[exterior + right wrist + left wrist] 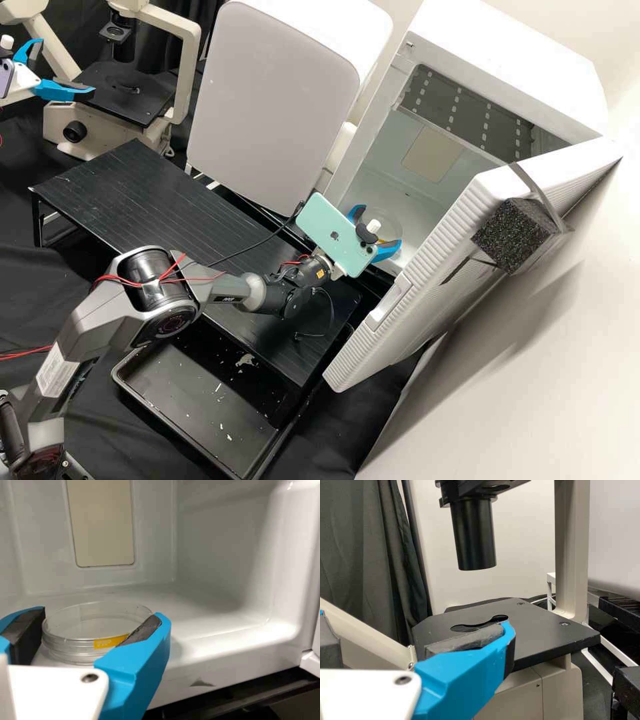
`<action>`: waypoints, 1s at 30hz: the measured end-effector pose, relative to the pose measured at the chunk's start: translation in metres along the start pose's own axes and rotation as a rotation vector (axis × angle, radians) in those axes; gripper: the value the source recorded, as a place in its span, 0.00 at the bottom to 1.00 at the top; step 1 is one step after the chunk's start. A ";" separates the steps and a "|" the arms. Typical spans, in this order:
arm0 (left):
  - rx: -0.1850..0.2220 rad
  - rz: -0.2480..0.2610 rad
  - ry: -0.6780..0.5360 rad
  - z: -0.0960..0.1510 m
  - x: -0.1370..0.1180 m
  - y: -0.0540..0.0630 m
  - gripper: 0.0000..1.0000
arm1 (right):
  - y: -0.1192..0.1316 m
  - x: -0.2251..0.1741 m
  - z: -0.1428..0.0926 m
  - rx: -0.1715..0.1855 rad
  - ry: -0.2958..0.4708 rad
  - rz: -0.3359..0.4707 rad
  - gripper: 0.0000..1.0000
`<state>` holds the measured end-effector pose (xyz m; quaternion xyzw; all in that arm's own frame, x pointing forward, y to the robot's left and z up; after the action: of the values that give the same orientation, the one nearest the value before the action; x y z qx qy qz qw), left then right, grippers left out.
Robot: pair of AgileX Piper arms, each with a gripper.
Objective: Take the petri dish out of the incubator
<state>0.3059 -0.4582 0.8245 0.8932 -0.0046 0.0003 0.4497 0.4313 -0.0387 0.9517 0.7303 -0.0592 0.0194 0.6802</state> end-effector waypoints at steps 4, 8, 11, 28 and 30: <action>0.000 0.000 0.000 0.000 0.000 0.000 1.00 | 0.004 -0.008 -0.001 0.001 0.017 0.014 0.00; 0.000 0.000 0.000 0.000 0.000 0.000 1.00 | 0.010 -0.022 0.000 0.007 0.013 0.027 0.00; 0.000 0.000 0.000 0.000 0.000 0.000 1.00 | 0.013 -0.030 0.002 0.019 0.007 0.037 0.00; 0.000 0.000 0.000 0.000 0.000 0.000 1.00 | 0.021 -0.045 -0.001 0.046 0.120 0.146 0.00; 0.000 0.000 0.000 0.000 0.000 0.000 1.00 | 0.028 -0.047 0.000 0.060 0.135 0.188 0.00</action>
<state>0.3059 -0.4582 0.8245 0.8932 -0.0046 0.0003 0.4497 0.3814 -0.0377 0.9740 0.7387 -0.0810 0.1339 0.6557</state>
